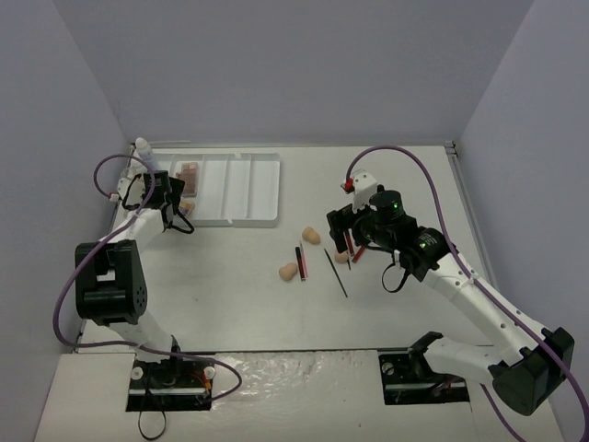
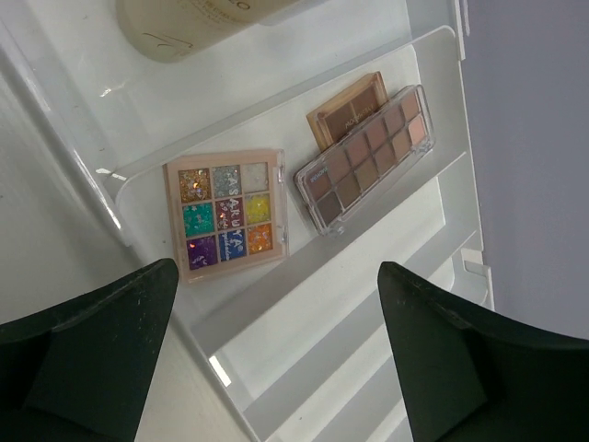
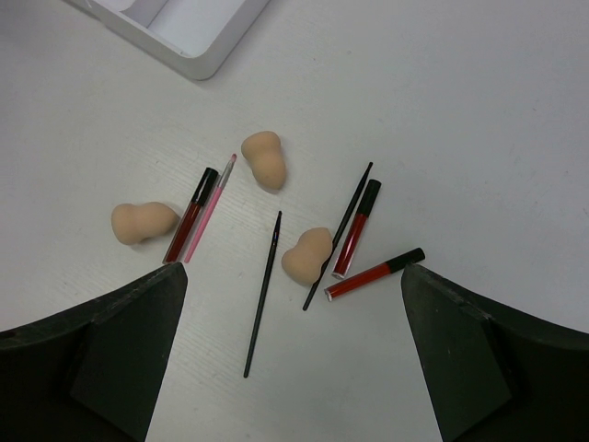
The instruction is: Organize the makeup
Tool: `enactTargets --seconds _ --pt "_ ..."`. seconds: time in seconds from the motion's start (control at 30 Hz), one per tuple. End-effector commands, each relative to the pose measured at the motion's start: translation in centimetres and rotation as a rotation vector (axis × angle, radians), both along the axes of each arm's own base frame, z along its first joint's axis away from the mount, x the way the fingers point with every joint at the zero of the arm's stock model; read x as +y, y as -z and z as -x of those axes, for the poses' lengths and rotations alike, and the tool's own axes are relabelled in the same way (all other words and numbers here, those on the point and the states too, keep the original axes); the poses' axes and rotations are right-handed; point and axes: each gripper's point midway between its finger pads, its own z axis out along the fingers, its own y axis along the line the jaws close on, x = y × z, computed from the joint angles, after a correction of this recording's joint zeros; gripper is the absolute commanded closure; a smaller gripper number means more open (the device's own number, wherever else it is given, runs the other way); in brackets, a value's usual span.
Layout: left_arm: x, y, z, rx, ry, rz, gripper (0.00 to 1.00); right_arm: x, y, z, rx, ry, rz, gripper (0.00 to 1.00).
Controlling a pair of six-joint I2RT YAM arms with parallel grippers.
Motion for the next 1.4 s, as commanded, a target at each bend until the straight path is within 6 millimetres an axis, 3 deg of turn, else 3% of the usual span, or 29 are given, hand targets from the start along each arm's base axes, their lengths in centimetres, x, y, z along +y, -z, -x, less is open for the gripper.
enactTargets --seconds 0.0,0.17,0.3,0.5,0.6,0.8,0.97,1.13,1.37 --pt "-1.2 -5.6 0.8 -0.032 0.061 -0.048 0.10 0.1 -2.1 -1.1 -0.068 0.027 -0.046 0.00" --pt "-6.9 -8.8 1.9 -0.021 0.373 -0.226 0.10 0.0 -2.3 -1.2 -0.070 0.045 -0.056 0.00" --pt "-14.9 -10.1 3.9 -0.058 0.756 -0.340 0.10 0.0 -2.1 -1.1 -0.062 0.046 -0.061 0.00" --pt "-24.7 -7.4 10.7 -0.028 1.294 -0.444 0.15 -0.3 -2.2 -1.2 -0.059 0.070 -0.078 0.00" --pt "-27.9 -4.8 13.9 0.037 1.437 -0.479 0.16 -0.3 -2.1 -1.3 -0.056 0.073 -0.077 0.00" --pt "-31.9 -1.2 16.8 0.104 1.579 -0.489 0.18 -0.9 -3.1 -1.4 -0.075 0.093 -0.100 0.00" --pt "-33.5 2.2 17.9 0.173 1.652 -0.465 0.28 -1.1 -3.4 -1.2 -0.082 0.100 -0.109 0.00" --pt "-34.6 4.1 19.0 0.217 1.706 -0.457 0.38 -1.5 -3.7 -1.1 -0.092 0.105 -0.109 0.00" --pt "-33.7 5.5 19.6 0.269 1.699 -0.463 0.65 -1.6 -3.3 -1.5 -0.083 0.107 -0.091 0.00"
